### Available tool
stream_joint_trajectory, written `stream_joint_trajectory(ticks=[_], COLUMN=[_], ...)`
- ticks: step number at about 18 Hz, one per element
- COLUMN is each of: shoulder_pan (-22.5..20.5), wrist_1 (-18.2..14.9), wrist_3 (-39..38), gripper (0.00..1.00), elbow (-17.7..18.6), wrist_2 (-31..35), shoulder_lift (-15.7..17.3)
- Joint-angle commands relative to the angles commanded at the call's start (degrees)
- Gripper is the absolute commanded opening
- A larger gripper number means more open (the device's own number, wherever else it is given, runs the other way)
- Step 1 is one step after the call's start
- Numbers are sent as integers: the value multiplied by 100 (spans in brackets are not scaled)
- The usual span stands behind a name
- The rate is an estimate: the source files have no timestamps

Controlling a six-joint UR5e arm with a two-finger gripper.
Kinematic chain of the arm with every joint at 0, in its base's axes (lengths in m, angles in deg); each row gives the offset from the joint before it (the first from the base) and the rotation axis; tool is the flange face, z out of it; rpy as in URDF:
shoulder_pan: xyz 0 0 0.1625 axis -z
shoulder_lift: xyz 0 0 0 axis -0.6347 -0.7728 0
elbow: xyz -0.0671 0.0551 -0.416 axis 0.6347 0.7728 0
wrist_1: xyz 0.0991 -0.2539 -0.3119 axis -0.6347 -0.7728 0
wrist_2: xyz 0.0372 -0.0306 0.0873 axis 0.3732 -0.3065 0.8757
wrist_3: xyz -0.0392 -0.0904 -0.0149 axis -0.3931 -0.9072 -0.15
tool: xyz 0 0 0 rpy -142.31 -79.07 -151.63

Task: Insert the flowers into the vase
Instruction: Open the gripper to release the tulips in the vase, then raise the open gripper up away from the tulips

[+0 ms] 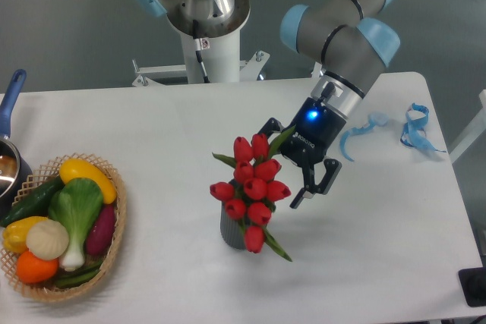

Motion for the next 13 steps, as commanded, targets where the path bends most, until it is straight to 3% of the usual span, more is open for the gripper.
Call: stream_joint_trajectory(ticks=[4,9,11,13], shoulder_pan=[-70,-316,-448,-553], wrist_1=[0,0,0,0], wrist_3=[8,70,245,395], gripper=[100,100,100,100], elbow=[255,229,89,-130], wrist_2=[0,27,393,1157], shoulder_lift=[45,71,211,413])
